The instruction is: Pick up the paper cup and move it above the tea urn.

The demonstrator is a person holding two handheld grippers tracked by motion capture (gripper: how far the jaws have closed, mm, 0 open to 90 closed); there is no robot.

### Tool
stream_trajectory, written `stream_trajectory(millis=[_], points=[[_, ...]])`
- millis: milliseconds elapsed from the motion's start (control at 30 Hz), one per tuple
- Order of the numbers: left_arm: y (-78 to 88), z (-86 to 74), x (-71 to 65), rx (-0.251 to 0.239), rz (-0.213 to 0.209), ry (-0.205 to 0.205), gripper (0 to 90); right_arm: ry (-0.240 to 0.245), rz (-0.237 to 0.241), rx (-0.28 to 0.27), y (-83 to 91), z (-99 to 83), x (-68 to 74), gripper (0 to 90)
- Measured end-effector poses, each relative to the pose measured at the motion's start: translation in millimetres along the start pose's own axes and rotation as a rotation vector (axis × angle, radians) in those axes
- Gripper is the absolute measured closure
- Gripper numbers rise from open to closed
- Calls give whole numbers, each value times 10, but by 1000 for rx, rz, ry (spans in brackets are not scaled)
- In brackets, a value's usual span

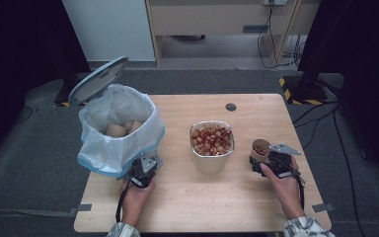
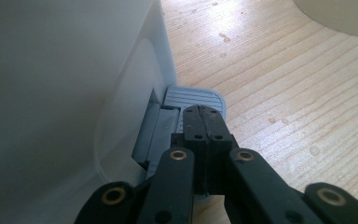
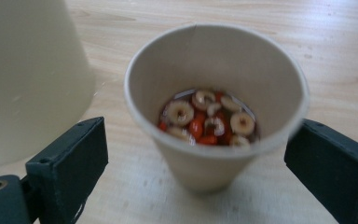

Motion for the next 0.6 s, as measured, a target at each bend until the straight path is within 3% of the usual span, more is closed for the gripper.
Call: stream_trajectory(millis=[300,600], points=[[-1,-1,-1,-2,1,-1,894,-25,-3,-33,-203,55,-29,101],[-3,-2,3,-4,-2,4,894,23,-12,-32,-310,18,-32,262]])
Point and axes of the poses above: each handheld gripper's, and its own axes: y roughly backward along the jaws, z roughly out of its top, x roughly to its left, the point moved 1 cm from there along -y, roughly forward along the jaws, and after that the axes turned 3 degrees about -y, right-handed, at the moved point
